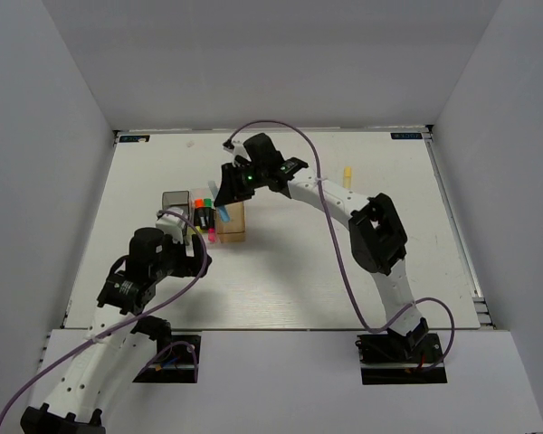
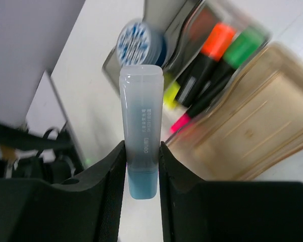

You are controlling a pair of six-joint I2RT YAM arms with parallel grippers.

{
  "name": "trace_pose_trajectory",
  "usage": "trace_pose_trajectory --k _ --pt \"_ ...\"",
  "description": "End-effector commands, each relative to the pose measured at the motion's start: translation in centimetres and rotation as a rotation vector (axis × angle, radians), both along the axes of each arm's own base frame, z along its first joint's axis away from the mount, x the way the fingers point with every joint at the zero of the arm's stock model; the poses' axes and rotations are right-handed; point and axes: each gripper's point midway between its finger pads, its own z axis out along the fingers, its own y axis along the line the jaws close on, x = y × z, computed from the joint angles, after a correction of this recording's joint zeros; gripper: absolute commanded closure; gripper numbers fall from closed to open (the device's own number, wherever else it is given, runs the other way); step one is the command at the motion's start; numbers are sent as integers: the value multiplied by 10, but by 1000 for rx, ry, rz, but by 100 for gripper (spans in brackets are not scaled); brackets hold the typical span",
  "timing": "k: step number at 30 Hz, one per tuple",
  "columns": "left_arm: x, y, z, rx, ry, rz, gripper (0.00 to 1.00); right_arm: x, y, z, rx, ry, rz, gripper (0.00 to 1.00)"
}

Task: Sort the stationery into containers
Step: Place the stationery in the storage box.

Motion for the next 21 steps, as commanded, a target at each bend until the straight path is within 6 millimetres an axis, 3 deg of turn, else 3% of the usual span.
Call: trace_pose_trajectory --k 1,5,8,13,14,15,16,19,21 --pt "5 5 0 25 -10 20 0 57 23 12 87 -176 -128 100" --pt "6 6 -3 34 -2 23 0 79 20 -9 42 -255 -152 100" --pt "6 5 -5 37 8 22 0 83 20 -25 13 -274 -140 100" --pt "6 6 -4 36 5 23 0 90 15 -29 -17 -338 -128 100" --pt "5 6 -5 40 7 23 0 89 14 -31 -22 -341 -119 97" --pt "6 6 -5 39 6 25 0 88 11 -34 -29 -333 -116 87" --pt "6 5 -4 36 5 21 0 85 11 -32 -20 -331 -99 65" --pt "5 5 -3 33 3 21 0 80 9 -27 -13 -332 -75 38" --pt "5 5 -3 32 5 19 0 77 7 -15 -2 -346 -64 35"
